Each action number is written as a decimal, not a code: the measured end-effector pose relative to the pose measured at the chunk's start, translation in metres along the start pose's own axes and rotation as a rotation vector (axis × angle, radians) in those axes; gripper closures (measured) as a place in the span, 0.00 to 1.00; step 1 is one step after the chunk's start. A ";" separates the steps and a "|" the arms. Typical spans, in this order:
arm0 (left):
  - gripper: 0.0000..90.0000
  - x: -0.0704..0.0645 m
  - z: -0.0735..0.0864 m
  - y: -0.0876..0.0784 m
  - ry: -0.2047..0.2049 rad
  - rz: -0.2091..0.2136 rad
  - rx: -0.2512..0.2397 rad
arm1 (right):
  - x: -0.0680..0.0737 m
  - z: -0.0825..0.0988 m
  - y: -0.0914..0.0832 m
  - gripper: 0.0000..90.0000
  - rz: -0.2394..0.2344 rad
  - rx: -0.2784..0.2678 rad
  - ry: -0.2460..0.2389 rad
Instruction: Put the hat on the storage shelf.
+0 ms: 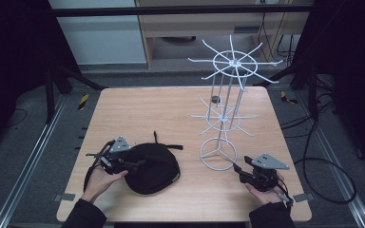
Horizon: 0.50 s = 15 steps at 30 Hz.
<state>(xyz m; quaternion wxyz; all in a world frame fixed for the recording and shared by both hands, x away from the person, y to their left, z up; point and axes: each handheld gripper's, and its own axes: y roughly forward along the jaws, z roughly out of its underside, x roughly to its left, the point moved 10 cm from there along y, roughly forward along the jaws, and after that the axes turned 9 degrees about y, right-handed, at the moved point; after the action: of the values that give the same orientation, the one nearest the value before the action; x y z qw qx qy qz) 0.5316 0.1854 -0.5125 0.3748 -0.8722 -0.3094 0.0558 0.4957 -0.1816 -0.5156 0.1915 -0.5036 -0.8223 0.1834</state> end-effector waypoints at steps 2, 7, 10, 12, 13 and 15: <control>0.53 0.000 0.002 0.001 -0.004 -0.001 0.010 | -0.001 0.000 0.000 0.52 0.003 0.002 -0.001; 0.83 -0.004 0.009 0.002 -0.039 0.029 0.046 | -0.006 0.003 0.002 0.52 0.014 0.009 0.007; 0.90 -0.007 0.007 -0.001 -0.033 0.036 0.044 | -0.008 0.004 0.002 0.52 0.021 0.013 0.005; 0.94 -0.011 0.004 -0.006 -0.036 0.049 0.018 | -0.012 0.005 0.001 0.52 0.027 0.014 0.011; 0.95 -0.012 0.003 -0.009 -0.039 0.050 0.005 | -0.013 0.005 0.001 0.52 0.029 0.014 0.015; 0.95 -0.013 0.000 -0.012 -0.045 0.049 -0.015 | -0.014 0.005 0.000 0.52 0.032 0.014 0.016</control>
<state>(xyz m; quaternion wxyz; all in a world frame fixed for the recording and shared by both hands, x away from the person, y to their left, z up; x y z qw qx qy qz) 0.5154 0.1847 -0.5063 0.3596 -0.8809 -0.2967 0.0821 0.4994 -0.1949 -0.5219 0.1986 -0.5166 -0.8114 0.1880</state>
